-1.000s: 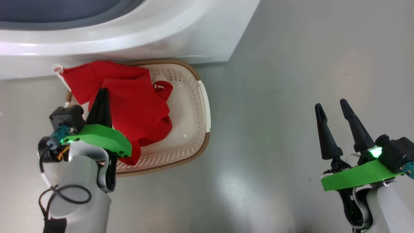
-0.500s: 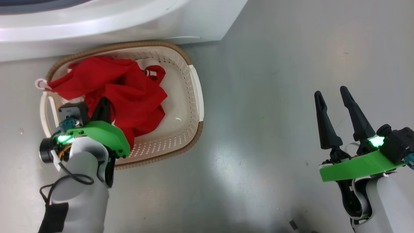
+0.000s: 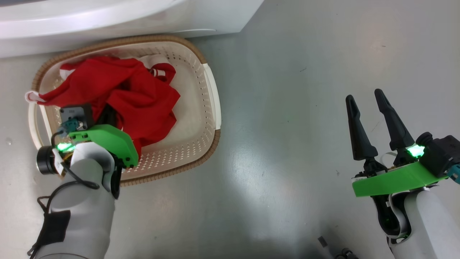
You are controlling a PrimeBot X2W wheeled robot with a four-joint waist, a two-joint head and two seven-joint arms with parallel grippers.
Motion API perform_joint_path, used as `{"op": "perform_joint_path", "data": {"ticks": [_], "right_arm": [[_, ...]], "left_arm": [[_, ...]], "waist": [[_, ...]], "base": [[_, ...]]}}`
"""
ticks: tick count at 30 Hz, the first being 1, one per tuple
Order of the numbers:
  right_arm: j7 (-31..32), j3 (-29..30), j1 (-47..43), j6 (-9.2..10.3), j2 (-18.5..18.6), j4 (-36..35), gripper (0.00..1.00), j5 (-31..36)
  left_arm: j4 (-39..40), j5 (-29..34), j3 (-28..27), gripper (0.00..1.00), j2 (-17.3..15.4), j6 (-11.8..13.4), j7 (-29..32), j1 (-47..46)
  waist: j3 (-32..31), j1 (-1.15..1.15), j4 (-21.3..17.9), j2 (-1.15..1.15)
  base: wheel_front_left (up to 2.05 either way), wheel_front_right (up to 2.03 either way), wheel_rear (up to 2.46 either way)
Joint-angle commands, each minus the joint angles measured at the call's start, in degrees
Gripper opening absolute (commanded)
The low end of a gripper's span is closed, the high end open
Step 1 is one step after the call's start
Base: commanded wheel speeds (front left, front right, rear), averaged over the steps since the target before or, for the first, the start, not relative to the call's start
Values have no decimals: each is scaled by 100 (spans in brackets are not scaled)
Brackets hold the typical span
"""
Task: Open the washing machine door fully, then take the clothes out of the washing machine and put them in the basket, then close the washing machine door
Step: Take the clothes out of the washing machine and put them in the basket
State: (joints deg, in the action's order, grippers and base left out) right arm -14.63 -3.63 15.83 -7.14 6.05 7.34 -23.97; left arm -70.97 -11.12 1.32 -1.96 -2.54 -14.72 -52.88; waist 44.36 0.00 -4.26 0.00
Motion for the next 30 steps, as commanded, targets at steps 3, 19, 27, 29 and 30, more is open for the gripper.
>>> {"op": "perform_joint_path", "data": {"ticks": [3,19,27,29,30], "right_arm": [[-37,-116,-38,-35,20,-89,100,18],[-37,-101,-259,-35,103,185,100,22],[-37,-84,-540,-35,166,356,100,20],[-37,-71,-630,-35,168,375,100,24],[-37,-68,-676,-35,174,385,100,23]], "left_arm": [[-50,6,-74,43,-209,17,-28,67],[521,-141,-204,100,-158,-80,-28,854],[1459,-36,-305,100,-125,-174,-28,1600],[1698,22,-322,100,-119,-184,-28,1799],[1835,22,-365,100,-115,-188,-28,1887]], "waist": [[-32,0,0,0],[-964,0,148,0],[-1664,0,264,0],[-1841,0,296,0],[-1923,0,312,0]], "base": [[0,0,0],[0,0,0],[0,0,0],[0,0,0],[0,0,0]]}}
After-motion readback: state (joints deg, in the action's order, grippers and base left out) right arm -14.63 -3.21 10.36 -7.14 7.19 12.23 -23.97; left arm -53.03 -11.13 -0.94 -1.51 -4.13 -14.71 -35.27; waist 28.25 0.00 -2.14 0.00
